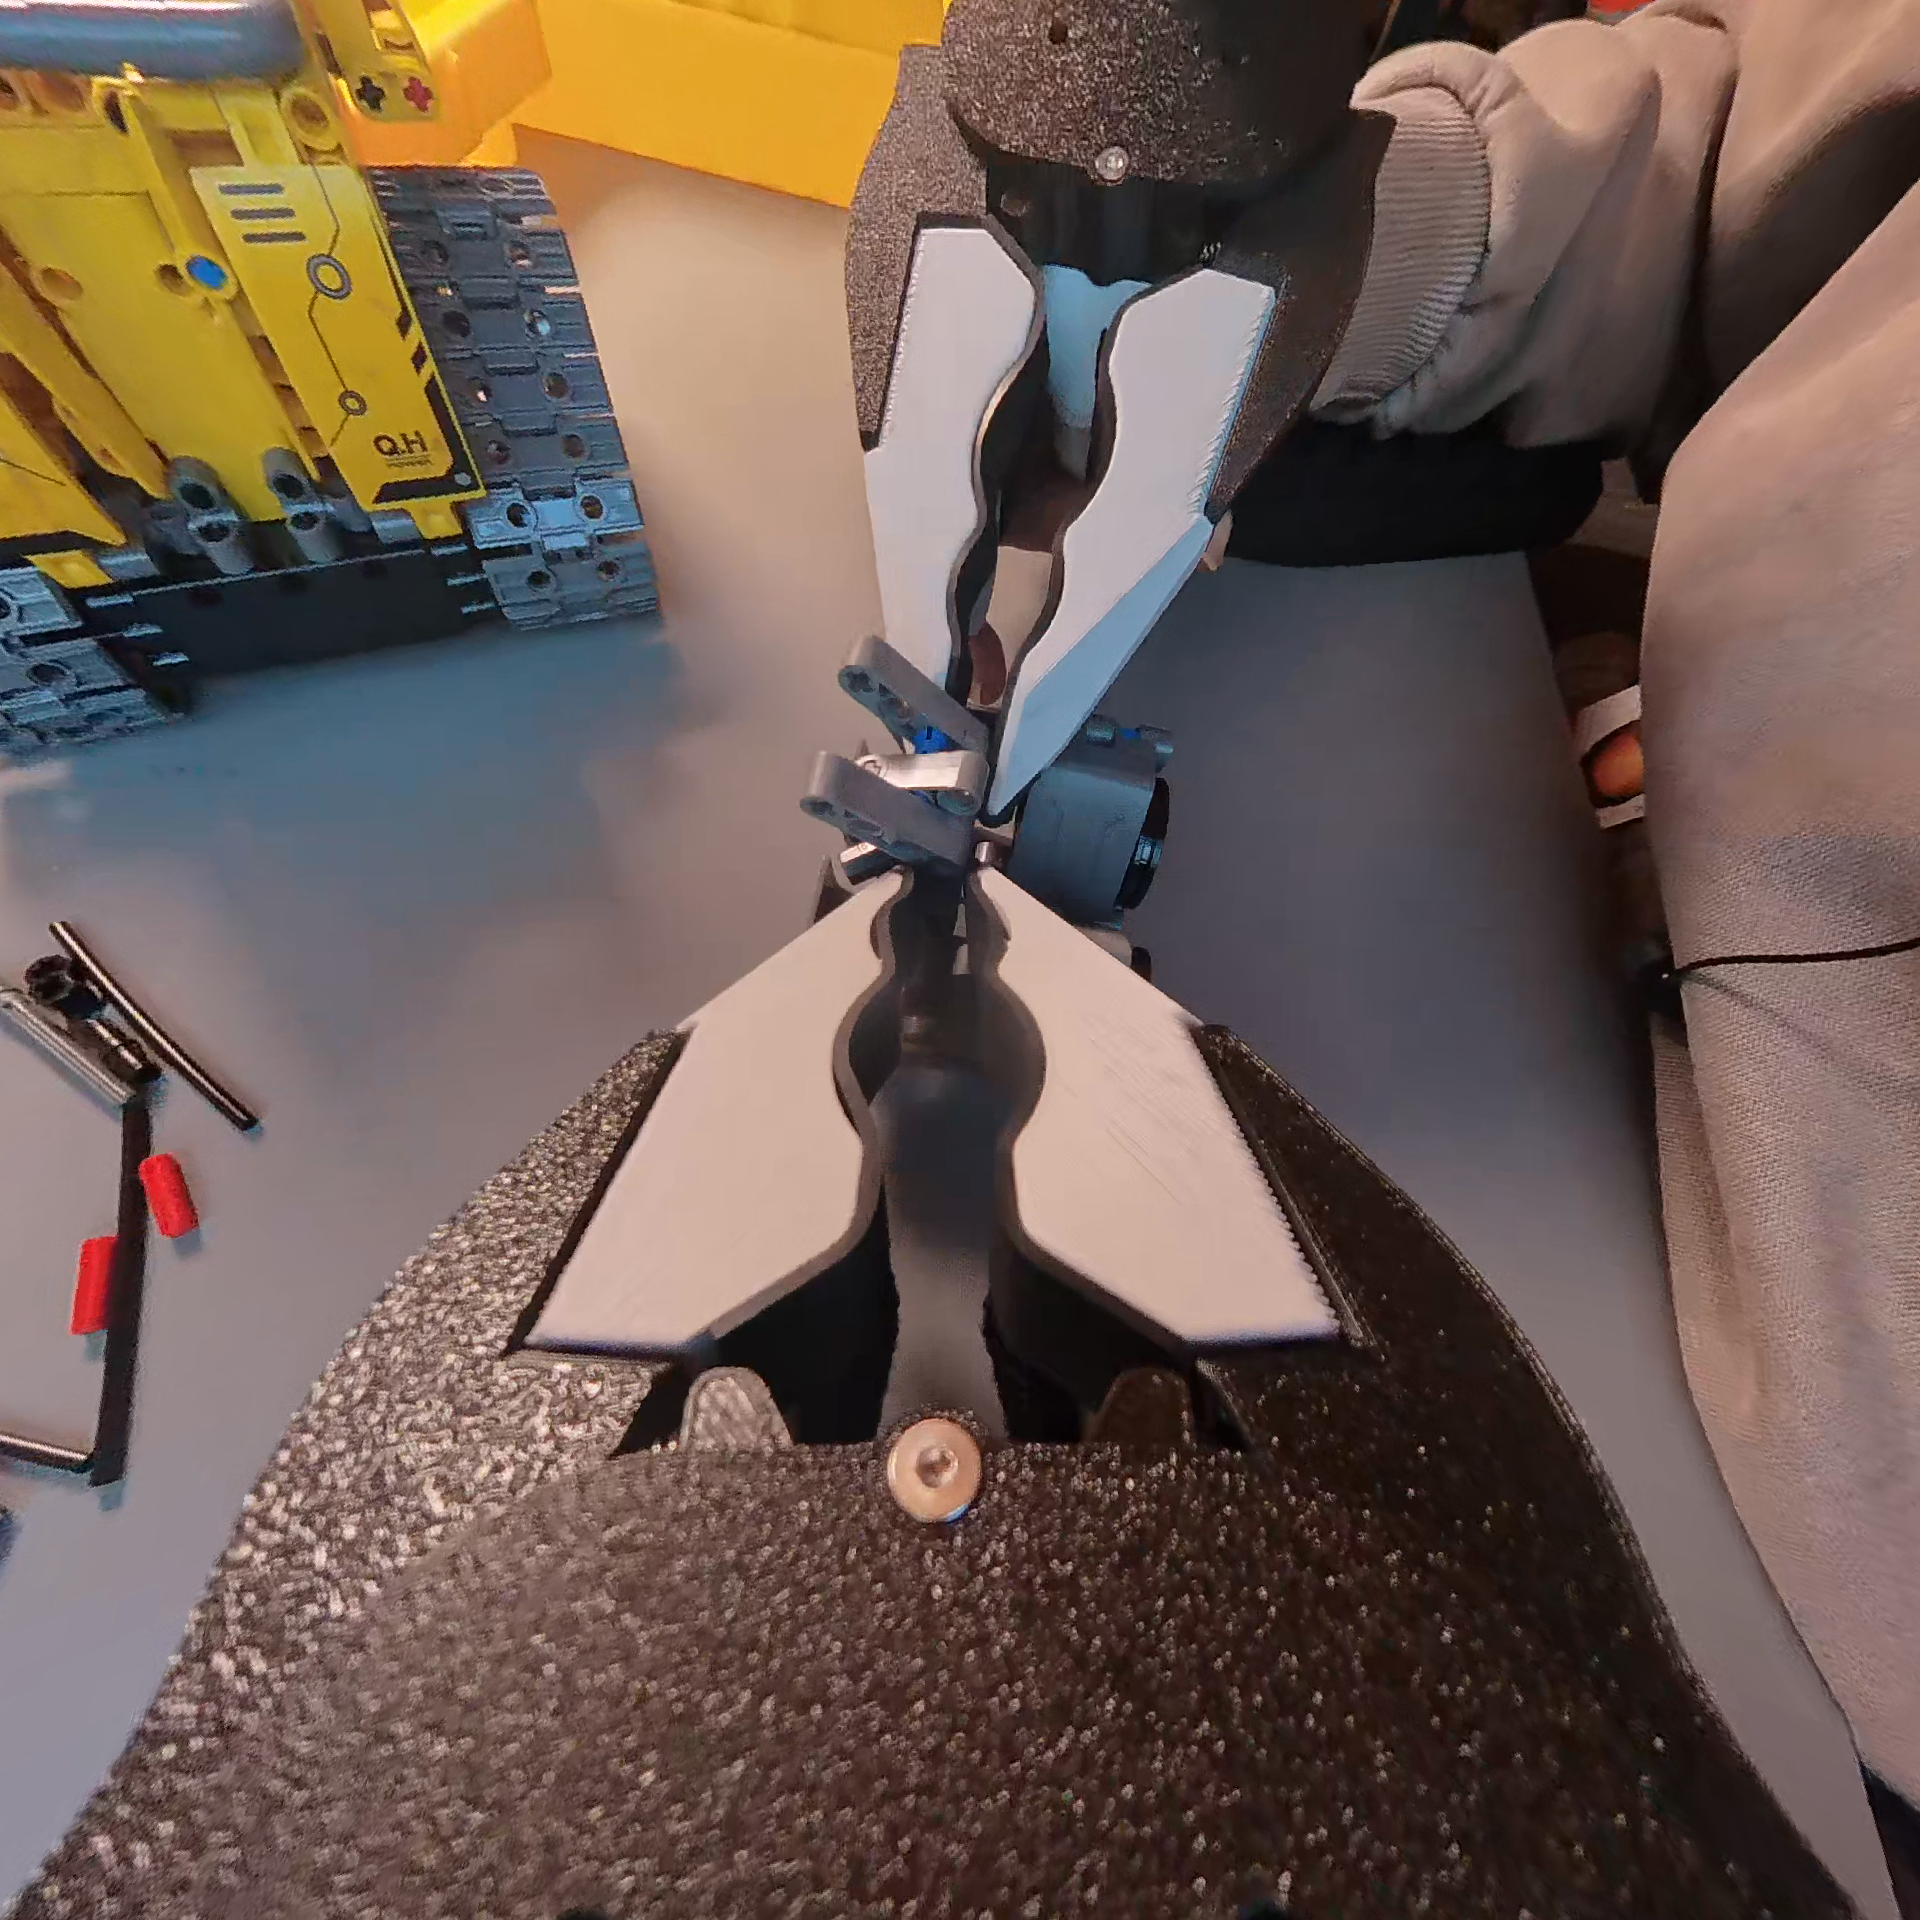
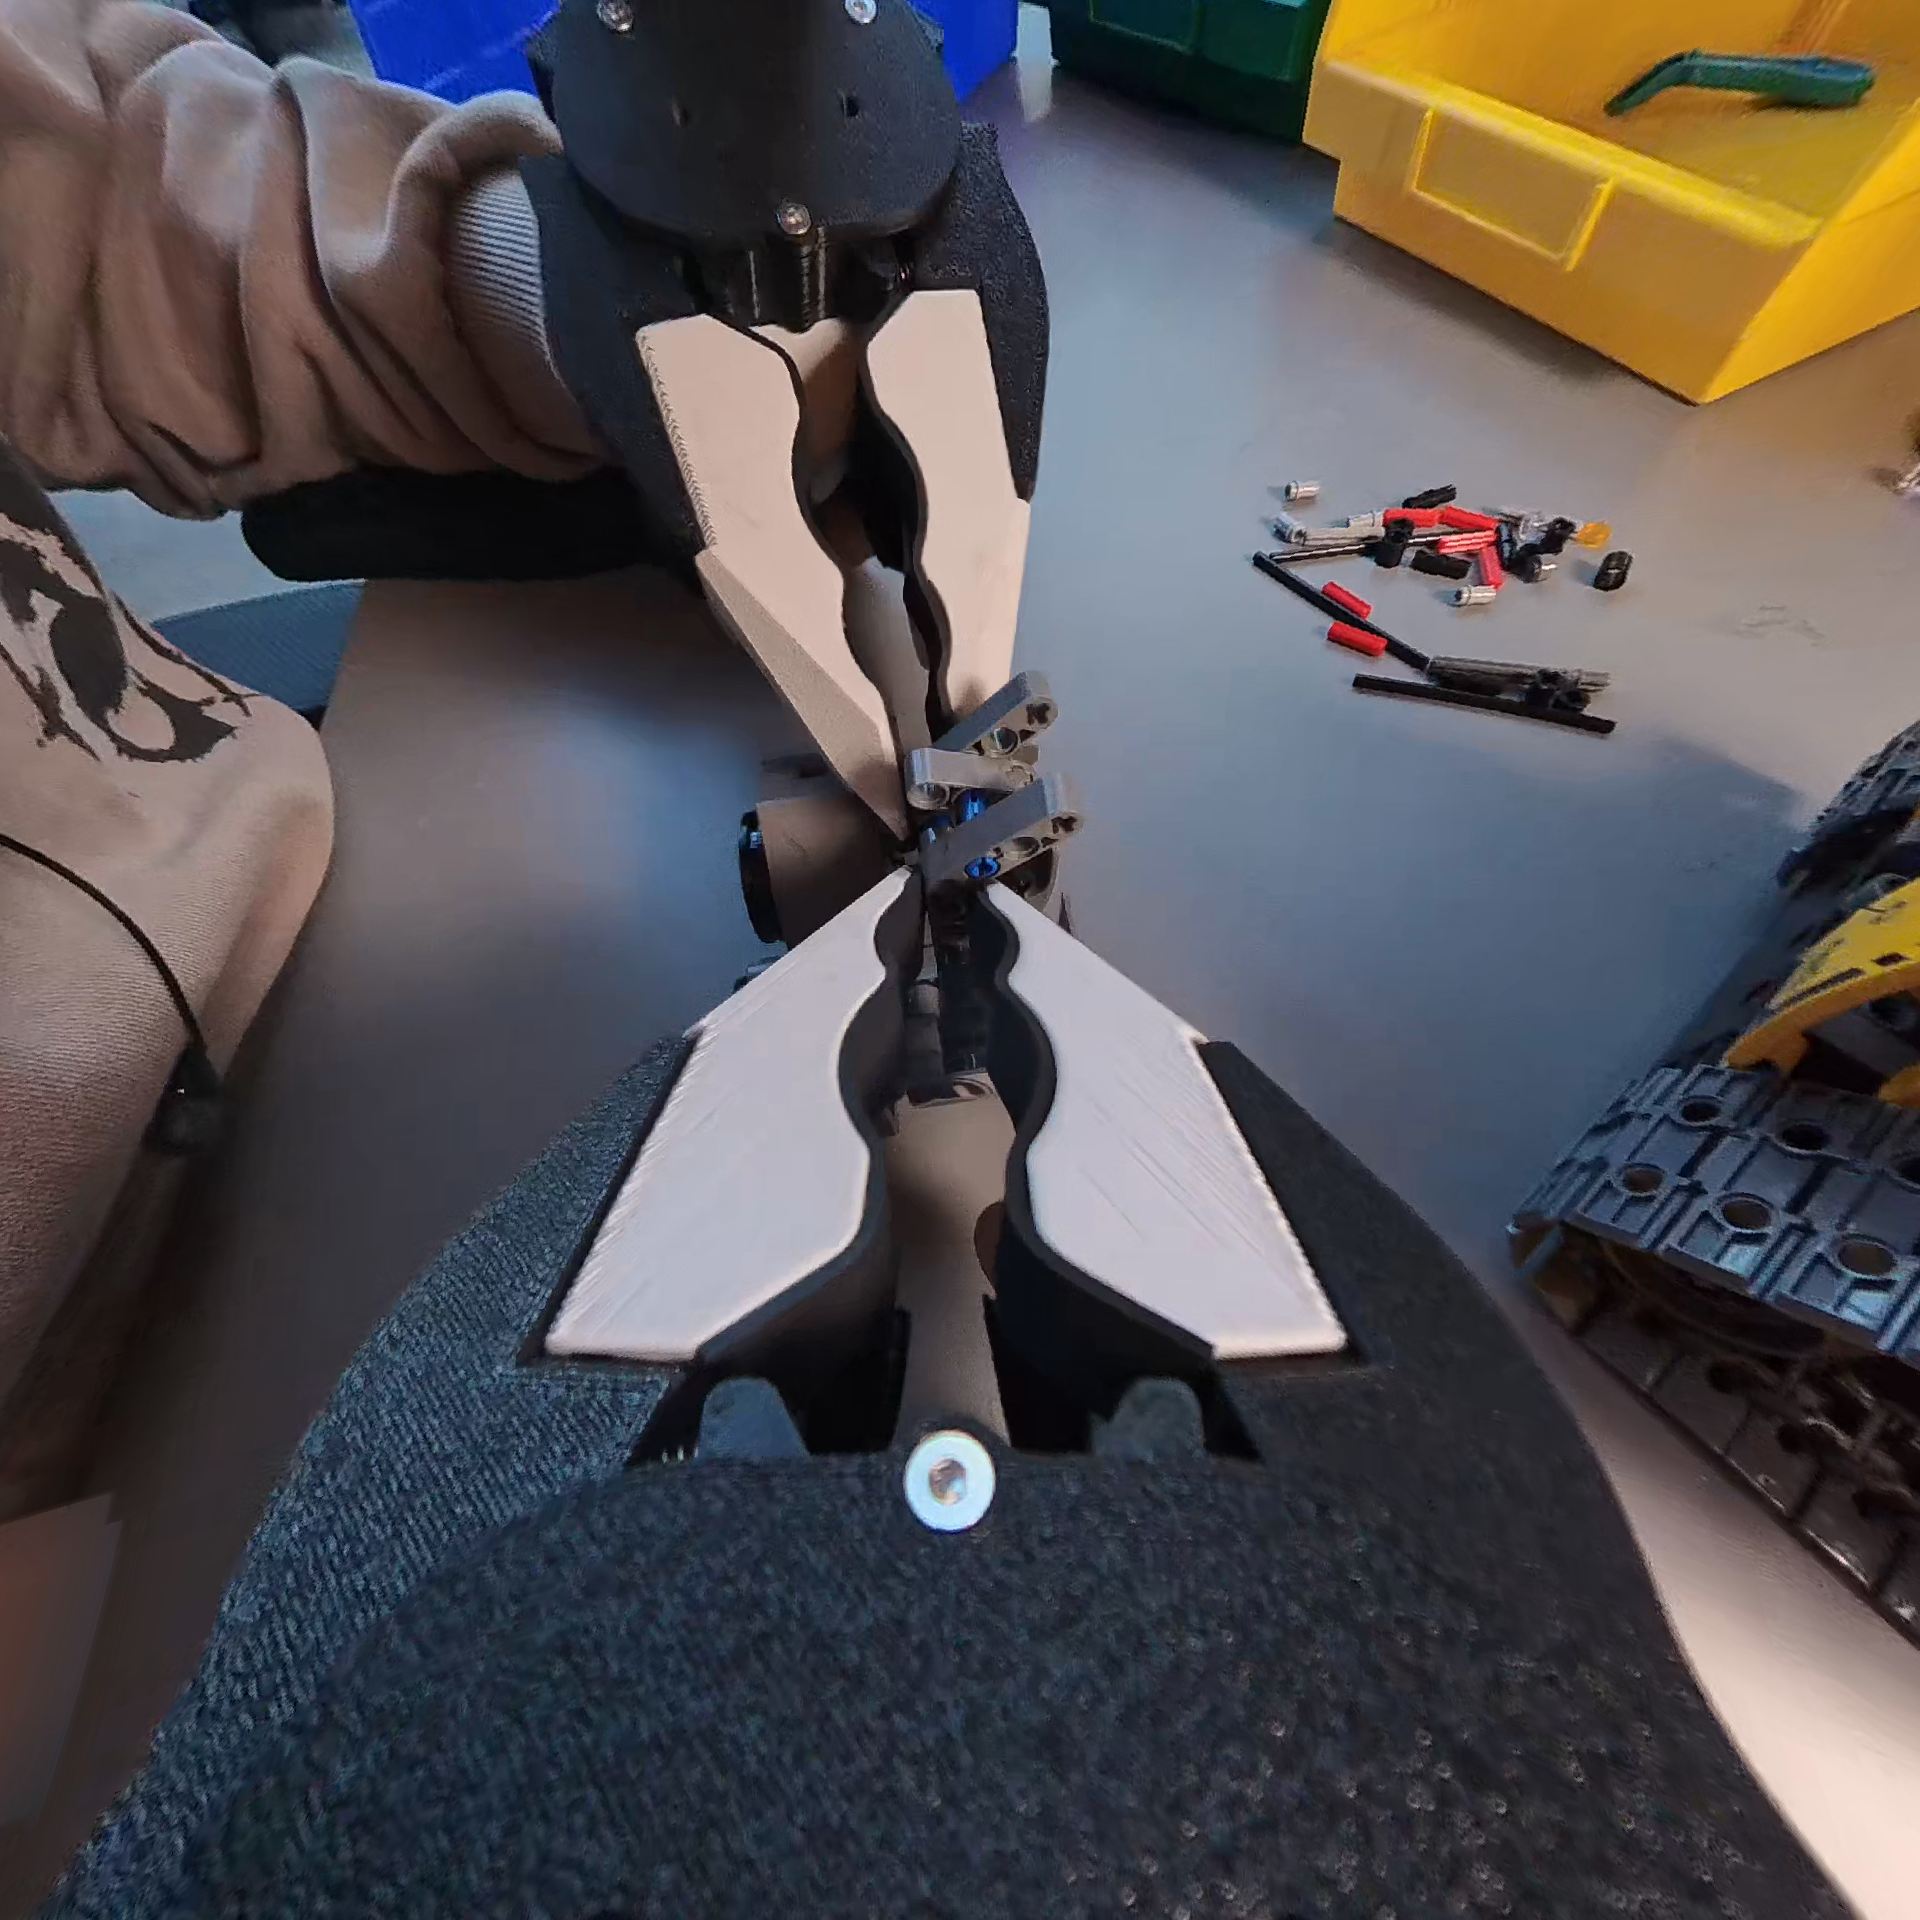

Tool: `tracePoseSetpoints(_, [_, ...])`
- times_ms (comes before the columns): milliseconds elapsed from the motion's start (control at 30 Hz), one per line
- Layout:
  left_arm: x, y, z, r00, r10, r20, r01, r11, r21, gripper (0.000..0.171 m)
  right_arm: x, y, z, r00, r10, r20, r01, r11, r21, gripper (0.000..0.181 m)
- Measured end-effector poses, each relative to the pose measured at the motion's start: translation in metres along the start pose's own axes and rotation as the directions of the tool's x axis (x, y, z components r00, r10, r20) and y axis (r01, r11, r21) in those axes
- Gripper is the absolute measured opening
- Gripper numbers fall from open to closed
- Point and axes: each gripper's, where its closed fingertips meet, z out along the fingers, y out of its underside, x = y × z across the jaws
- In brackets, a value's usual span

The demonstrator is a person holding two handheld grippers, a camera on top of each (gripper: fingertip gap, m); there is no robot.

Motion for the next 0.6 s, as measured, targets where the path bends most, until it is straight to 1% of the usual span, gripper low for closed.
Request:
tracePoseSetpoints(67, [0.000, 0.000, 0.002, 1.000, -0.020, 0.000, 0.020, 1.000, -0.001, 0.008, -0.002, 0.000, 0.001, 0.999, -0.039, -0.005, 0.039, 0.999, 0.007, 0.006])
tracePoseSetpoints(167, [-0.002, -0.001, 0.003, 0.999, -0.001, 0.034, 0.001, 1.000, 0.009, 0.009, -0.004, -0.003, 0.002, 0.998, -0.055, -0.013, 0.056, 0.998, 0.043, 0.008])
tracePoseSetpoints(300, [0.001, -0.004, 0.002, 0.995, 0.070, 0.072, -0.071, 0.997, 0.011, 0.008, -0.008, -0.008, 0.001, 0.979, -0.190, -0.067, 0.194, 0.979, 0.060, 0.007])
tracePoseSetpoints(333, [0.002, -0.005, 0.001, 0.992, 0.095, 0.078, -0.097, 0.995, 0.014, 0.007, -0.009, -0.009, 0.000, 0.972, -0.220, -0.079, 0.226, 0.972, 0.069, 0.007])
tracePoseSetpoints(400, [0.005, -0.010, -0.003, 0.973, 0.200, 0.114, -0.204, 0.979, 0.025, 0.006, -0.013, -0.016, -0.004, 0.953, -0.285, -0.105, 0.296, 0.949, 0.111, 0.006])
tracePoseSetpoints(500, [0.011, -0.018, -0.009, 0.912, 0.367, 0.180, -0.375, 0.927, 0.012, 0.006, -0.019, -0.023, -0.011, 0.908, -0.391, -0.149, 0.411, 0.900, 0.142, 0.006])
tracePoseSetpoints(567, [0.014, -0.020, -0.012, 0.872, 0.444, 0.207, -0.451, 0.892, -0.012, 0.006, -0.023, -0.025, -0.014, 0.889, -0.430, -0.158, 0.452, 0.879, 0.150, 0.005])
tracePoseSetpoints(600, [0.017, -0.022, -0.013, 0.864, 0.458, 0.210, -0.466, 0.884, -0.010, 0.006, -0.025, -0.028, -0.016, 0.889, -0.432, -0.155, 0.454, 0.876, 0.164, 0.005])
